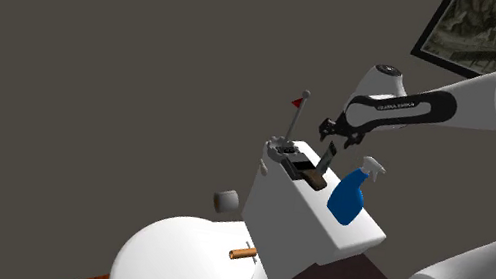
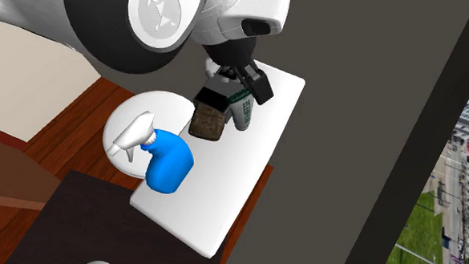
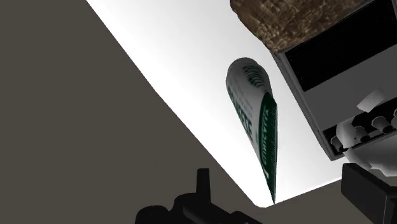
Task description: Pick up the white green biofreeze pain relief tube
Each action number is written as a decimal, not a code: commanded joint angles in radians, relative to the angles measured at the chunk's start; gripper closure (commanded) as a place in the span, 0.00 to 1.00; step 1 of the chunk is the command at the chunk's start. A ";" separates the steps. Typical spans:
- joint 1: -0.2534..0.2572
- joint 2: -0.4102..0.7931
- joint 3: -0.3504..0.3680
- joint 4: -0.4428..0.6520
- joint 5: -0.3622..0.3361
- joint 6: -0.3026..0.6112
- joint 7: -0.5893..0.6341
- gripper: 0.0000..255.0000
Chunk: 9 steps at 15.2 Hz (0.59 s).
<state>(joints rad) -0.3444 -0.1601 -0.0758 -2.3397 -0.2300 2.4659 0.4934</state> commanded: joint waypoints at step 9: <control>-0.006 0.036 -0.003 -0.029 -0.014 0.066 0.015 1.00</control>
<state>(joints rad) -0.3498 -0.1247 -0.0782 -2.3684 -0.2441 2.5315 0.5081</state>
